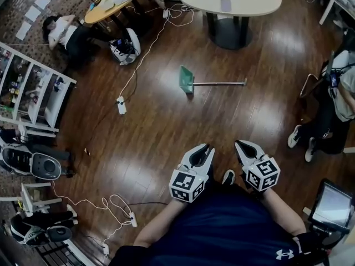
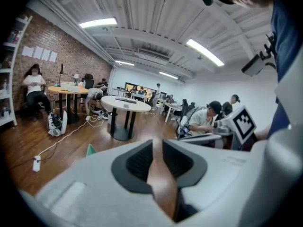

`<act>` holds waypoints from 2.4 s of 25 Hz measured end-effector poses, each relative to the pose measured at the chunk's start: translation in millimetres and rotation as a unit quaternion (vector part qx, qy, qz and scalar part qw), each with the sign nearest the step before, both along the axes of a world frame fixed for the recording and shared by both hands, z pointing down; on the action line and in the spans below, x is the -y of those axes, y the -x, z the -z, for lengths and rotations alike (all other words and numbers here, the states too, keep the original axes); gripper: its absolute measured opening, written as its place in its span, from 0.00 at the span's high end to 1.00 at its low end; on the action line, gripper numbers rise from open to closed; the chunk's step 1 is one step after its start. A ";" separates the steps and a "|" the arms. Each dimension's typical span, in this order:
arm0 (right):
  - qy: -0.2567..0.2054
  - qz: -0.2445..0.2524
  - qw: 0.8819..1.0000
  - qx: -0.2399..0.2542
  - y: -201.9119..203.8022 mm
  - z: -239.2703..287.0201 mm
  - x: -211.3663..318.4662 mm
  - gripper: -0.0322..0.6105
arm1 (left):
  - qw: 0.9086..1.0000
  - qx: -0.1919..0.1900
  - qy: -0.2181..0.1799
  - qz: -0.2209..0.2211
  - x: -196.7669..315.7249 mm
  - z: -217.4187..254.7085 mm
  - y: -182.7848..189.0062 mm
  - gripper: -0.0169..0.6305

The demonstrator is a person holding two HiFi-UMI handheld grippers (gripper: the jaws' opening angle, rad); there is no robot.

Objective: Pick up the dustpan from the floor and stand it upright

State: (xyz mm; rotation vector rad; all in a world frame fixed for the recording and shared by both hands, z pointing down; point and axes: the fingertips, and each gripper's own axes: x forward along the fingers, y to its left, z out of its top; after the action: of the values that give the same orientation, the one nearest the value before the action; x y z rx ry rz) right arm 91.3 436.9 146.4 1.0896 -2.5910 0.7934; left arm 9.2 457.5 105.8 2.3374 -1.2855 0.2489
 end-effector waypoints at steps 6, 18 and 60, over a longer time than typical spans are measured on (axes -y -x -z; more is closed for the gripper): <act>0.003 -0.013 1.000 -0.023 32.0 1.3 58.2 0.93 | 1.000 -0.023 -0.006 -0.019 69.6 0.6 33.7 0.87; 0.010 -0.055 0.997 -0.061 71.0 -6.9 138.5 0.93 | 0.999 -0.039 -0.016 -0.029 175.2 -4.1 93.7 0.90; 0.070 0.021 0.986 -0.152 0.5 -135.8 467.8 0.93 | 0.995 0.063 0.060 0.043 464.1 -99.4 97.0 0.76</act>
State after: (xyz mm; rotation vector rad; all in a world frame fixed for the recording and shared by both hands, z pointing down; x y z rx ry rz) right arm 90.8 -30.9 282.2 1.0220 -2.2628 0.7240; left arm -87.8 -6.6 205.3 2.1895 -1.3875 0.4403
